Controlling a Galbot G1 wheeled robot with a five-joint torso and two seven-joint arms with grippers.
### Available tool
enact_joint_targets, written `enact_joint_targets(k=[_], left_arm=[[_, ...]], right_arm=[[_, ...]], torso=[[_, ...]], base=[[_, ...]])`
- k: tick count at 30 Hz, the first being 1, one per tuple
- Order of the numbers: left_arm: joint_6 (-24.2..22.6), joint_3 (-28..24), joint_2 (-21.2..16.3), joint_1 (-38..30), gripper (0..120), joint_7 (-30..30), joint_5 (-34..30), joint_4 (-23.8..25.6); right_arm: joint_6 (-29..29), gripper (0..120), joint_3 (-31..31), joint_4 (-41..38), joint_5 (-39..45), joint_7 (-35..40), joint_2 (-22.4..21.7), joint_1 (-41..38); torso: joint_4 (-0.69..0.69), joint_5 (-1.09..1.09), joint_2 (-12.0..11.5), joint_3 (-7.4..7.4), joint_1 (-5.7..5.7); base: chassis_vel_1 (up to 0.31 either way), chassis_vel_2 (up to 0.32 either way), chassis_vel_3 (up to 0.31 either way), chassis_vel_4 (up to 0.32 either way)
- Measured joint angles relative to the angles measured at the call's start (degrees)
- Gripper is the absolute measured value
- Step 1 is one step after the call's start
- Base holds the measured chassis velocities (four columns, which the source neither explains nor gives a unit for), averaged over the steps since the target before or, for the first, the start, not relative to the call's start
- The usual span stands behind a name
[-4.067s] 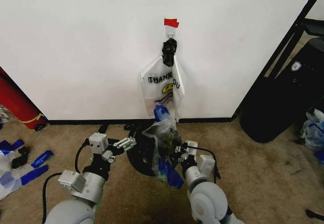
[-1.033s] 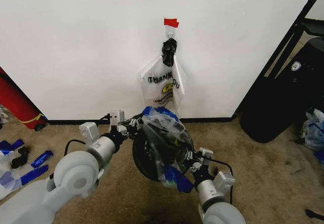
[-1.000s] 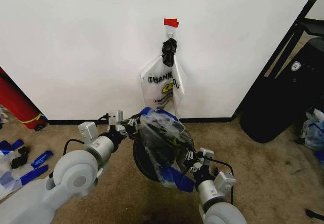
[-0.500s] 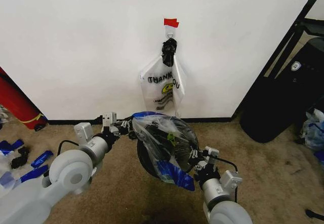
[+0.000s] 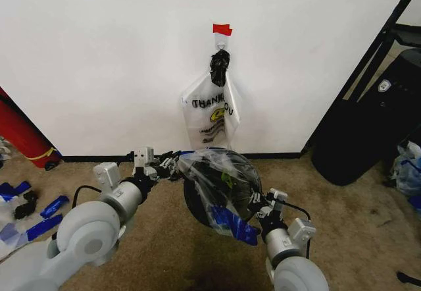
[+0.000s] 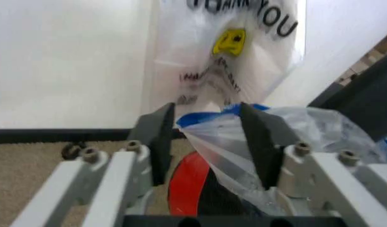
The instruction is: Pick up the garbage bag from the wall and place it over the trash bin.
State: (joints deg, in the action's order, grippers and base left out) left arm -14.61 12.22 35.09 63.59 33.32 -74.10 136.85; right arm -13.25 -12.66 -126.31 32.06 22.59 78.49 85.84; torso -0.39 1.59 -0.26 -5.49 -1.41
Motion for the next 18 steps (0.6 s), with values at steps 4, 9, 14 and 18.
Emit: enact_joint_targets(k=[4,9,14,18], left_arm=[[-0.05,0.08,1.05,1.46,60,3.06,0.05,3.82],[-0.68,-3.39,3.51,4.53,78,4.23,-0.09,6.55],[-1.76,-5.43,4.83,5.19,91,4.23,-0.97,6.66],[-2.98,-9.28,5.50,3.94,104,4.23,-1.50,6.66]], right_arm=[[0.96,0,-0.39,1.16,-1.30,0.06,0.51,-0.45],[2.68,0,-0.26,2.50,-3.61,0.55,2.10,-0.77],[4.00,0,0.12,3.01,-6.74,0.53,3.08,-0.66],[4.27,0,0.21,3.08,-8.12,0.46,3.56,-0.62]], torso=[[0.00,0.00,0.00,0.00,0.00],[0.00,0.00,0.00,0.00,0.00],[0.00,0.00,0.00,0.00,0.00],[0.00,0.00,0.00,-0.01,0.00]], base=[[0.000,0.000,0.000,0.000],[0.000,0.000,0.000,0.000],[0.000,0.000,0.000,0.000],[0.000,0.000,0.000,0.000]])
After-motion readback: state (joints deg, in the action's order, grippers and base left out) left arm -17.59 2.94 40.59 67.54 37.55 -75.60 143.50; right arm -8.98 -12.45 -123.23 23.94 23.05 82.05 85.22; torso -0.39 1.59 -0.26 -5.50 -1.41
